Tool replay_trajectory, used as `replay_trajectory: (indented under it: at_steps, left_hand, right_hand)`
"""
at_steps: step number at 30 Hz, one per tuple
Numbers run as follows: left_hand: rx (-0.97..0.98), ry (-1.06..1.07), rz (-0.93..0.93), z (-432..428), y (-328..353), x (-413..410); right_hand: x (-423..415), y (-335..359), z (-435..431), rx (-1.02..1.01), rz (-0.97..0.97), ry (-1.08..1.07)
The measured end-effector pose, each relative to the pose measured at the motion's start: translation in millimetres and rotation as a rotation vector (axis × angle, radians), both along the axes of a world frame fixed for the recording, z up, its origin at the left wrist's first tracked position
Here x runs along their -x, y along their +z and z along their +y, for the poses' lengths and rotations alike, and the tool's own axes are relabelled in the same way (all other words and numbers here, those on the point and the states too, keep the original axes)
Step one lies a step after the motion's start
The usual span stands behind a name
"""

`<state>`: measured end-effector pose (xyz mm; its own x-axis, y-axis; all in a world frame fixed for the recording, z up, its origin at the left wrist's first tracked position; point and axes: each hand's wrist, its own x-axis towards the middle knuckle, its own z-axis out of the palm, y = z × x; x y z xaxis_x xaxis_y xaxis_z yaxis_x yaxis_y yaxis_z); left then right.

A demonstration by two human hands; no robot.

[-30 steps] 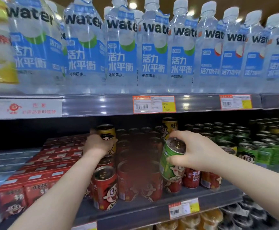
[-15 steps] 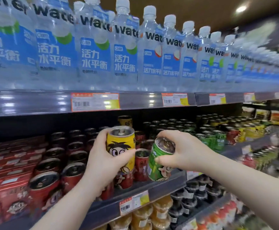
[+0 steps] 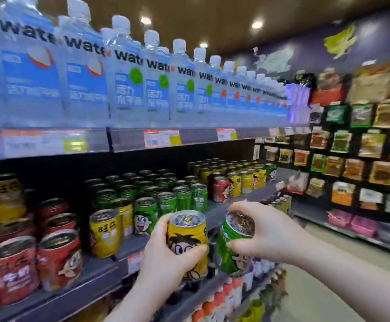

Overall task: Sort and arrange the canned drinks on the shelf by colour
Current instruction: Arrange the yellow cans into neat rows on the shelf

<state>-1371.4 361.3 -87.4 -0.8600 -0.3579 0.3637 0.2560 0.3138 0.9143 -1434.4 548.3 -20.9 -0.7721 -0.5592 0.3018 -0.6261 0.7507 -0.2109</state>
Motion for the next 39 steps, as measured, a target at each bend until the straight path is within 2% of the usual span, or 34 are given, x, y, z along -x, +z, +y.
replay_trajectory:
  at_steps: [3,9,16,22,26,33,39]
  left_hand:
    - [-0.077,-0.075,-0.032,43,-9,31]
    - [-0.083,-0.115,-0.093,86,-28,81]
    - [-0.082,-0.105,-0.047,90,-34,152]
    - [-0.079,-0.157,0.017,100,-26,246]
    - [-0.047,-0.177,0.036,102,-20,300]
    - [-0.034,-0.121,0.035,92,-24,331]
    - [-0.018,0.088,0.103,76,1,326]
  right_hand:
    - [28,-8,47,-0.02,-0.016,-0.036]
    - [78,-19,98,0.002,-0.055,-0.08]
    - [154,-33,109,0.057,-0.077,-0.074]
    - [234,-13,110,0.009,-0.023,-0.09]
    - [285,-7,107,0.045,-0.012,-0.099]
    - [351,-2,82,0.097,-0.016,0.009]
    - [398,21,24,0.189,-0.001,0.259]
